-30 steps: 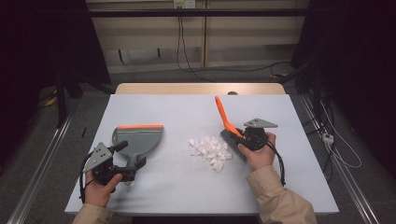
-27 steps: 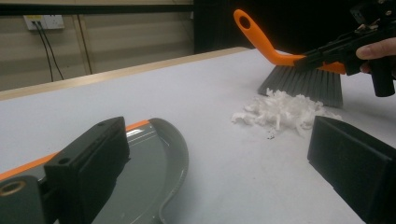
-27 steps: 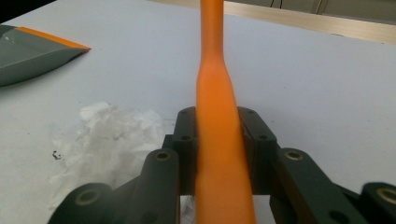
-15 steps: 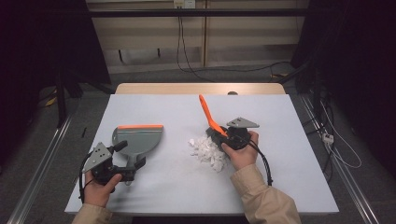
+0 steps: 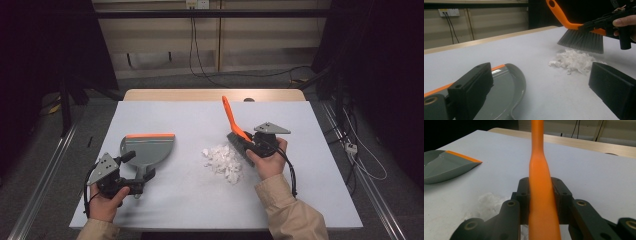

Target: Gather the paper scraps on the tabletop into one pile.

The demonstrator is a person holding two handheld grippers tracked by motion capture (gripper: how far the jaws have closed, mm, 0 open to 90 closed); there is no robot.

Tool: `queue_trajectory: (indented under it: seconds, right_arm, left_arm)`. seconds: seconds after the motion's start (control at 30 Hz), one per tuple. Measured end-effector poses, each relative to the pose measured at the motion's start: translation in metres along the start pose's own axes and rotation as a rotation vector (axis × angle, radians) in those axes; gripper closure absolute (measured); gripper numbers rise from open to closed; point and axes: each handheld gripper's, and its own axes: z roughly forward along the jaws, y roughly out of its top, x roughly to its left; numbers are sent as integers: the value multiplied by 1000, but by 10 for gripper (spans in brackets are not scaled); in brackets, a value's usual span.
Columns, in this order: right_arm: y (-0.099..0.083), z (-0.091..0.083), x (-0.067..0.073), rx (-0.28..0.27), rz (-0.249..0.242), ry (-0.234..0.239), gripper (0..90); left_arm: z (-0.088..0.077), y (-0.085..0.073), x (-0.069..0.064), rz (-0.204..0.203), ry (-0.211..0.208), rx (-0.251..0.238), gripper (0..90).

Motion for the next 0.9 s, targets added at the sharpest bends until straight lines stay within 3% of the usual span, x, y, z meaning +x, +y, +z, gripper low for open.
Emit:
queue_trajectory:
  seconds: [0.23,0.47,0.57,0.67,0.9]
  right_arm:
    - [-2,-5,-11,12,9,-11,716]
    - [-7,6,4,18,2,42,716]
    - [-9,10,2,33,-18,13,716]
    - [-12,12,-5,52,-6,-11,716]
    - [-11,6,-16,44,-6,-46,716]
  left_arm:
    - [1,-1,0,0,-2,5,50]
    - [1,0,0,4,-5,2,50]
    - [1,0,0,2,-3,2,50]
    - [0,0,1,2,-3,0,50]
    - [-2,1,1,0,3,-2,50]
